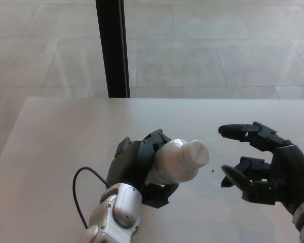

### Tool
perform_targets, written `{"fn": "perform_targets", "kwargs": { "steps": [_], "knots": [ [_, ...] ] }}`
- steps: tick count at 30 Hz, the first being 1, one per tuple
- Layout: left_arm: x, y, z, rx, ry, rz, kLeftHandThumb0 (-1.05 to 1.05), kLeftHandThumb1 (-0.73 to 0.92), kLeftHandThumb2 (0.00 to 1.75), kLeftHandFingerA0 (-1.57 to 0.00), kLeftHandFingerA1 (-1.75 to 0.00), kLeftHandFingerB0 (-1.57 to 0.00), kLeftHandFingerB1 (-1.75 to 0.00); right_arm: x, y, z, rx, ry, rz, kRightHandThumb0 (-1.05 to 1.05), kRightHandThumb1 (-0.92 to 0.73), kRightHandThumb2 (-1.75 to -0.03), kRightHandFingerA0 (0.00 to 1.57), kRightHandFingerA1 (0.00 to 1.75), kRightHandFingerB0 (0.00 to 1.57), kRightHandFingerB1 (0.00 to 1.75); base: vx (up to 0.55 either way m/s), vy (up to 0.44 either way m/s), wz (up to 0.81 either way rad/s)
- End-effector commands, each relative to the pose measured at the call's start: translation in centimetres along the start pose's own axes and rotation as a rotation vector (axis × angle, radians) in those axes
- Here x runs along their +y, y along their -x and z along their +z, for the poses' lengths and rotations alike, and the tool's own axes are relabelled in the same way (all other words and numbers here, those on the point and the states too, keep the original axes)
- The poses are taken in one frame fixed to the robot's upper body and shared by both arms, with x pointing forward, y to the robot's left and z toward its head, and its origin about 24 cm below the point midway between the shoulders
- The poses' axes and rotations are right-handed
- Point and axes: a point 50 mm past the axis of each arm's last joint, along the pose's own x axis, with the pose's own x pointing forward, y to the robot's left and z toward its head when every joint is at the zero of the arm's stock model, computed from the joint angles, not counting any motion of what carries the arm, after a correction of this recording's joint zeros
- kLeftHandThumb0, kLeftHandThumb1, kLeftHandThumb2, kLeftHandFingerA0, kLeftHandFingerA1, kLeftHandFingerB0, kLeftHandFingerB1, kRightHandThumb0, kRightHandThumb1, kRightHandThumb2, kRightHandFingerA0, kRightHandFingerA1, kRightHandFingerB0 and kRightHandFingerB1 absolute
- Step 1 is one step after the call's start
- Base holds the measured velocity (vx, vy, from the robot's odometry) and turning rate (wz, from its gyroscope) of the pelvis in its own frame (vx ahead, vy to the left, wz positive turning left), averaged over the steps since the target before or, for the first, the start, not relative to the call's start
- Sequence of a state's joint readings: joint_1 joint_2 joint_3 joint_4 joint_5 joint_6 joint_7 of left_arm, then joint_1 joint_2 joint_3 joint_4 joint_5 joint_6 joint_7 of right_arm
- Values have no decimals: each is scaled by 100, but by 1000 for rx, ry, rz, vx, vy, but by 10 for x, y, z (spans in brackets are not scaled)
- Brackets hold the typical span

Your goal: The robot uses its left hand to to lift the bottle kept on the middle of the desk and tilts it towards its right hand. It then uses its right hand to rotate its cap to open it and places the bottle and cap back on the desk

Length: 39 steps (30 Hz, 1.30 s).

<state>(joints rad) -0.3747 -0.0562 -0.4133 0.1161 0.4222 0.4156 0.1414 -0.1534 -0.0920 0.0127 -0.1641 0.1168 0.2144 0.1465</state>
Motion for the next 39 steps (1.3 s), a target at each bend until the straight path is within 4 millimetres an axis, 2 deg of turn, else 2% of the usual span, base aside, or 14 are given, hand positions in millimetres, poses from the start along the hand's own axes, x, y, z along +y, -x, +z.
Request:
{"fn": "perform_targets", "kwargs": {
  "steps": [1,2,4,5,8,11,12,15,16,19,21,22,33,39],
  "knots": [
    [-2,1,-3,28,-31,-1,1,58,110,-82,-147,-75,-92,-2,-7,7,-29,14,-37,-78,-31,-83,99,106,41,73,0,0,0],
    [-3,2,-3,24,-38,0,1,57,116,-103,-108,-69,-82,-2,-8,7,-30,8,-39,-78,-31,-83,98,105,41,73,0,0,0],
    [-3,2,-4,20,-34,3,4,58,110,-84,-143,-77,-91,-2,-9,8,-30,13,-40,-79,-31,-84,97,105,41,73,0,0,0],
    [-4,2,-4,13,-41,3,1,57,116,-102,-107,-76,-86,-2,-9,9,-31,13,-41,-87,-35,-85,95,105,40,72,0,0,0],
    [-3,1,-5,37,-23,3,1,52,126,-88,-175,-77,-145,1,-11,11,-33,2,-44,-79,-33,-85,98,105,40,72,0,0,0],
    [-2,0,-4,42,-20,5,-1,53,122,-117,-146,-89,-118,4,-10,10,-31,-4,-33,-78,-31,-84,104,108,39,72,0,0,0],
    [-2,0,-4,26,-30,10,0,54,120,-81,-173,-75,-124,6,-10,9,-30,-6,-28,-79,-44,-55,103,108,40,73,0,0,0],
    [-1,-1,-3,25,-47,11,-1,56,116,-80,-174,-75,-135,10,-9,7,-27,0,-6,-77,-42,-55,103,108,38,73,0,0,0],
    [1,-1,-4,27,-55,3,-5,68,86,-79,-134,-69,-80,15,-8,5,-22,11,12,-76,-40,-54,100,107,38,73,0,0,0],
    [2,-1,-4,24,-69,-2,-6,70,77,-80,-119,-66,-75,17,-7,4,-19,17,23,-80,-30,-81,95,104,38,71,0,0,0],
    [3,0,-6,7,-69,0,0,66,85,-77,-166,-73,-138,21,-4,2,-10,18,66,-75,-39,-52,98,103,39,73,0,0,0],
    [3,0,-6,14,-61,5,-3,66,84,-77,-148,-72,-109,22,-3,1,-12,27,88,-74,-38,-53,99,101,38,72,0,0,0],
    [3,-4,-3,31,-59,22,-2,56,110,-81,-175,-77,-148,21,4,-10,49,45,137,-71,-23,-74,100,102,41,69,0,0,0],
    [1,-3,-3,25,-64,18,-5,64,88,-80,-150,-77,-122,22,2,-9,56,39,139,-73,-35,-53,105,101,44,67,0,0,0]
  ]
}}
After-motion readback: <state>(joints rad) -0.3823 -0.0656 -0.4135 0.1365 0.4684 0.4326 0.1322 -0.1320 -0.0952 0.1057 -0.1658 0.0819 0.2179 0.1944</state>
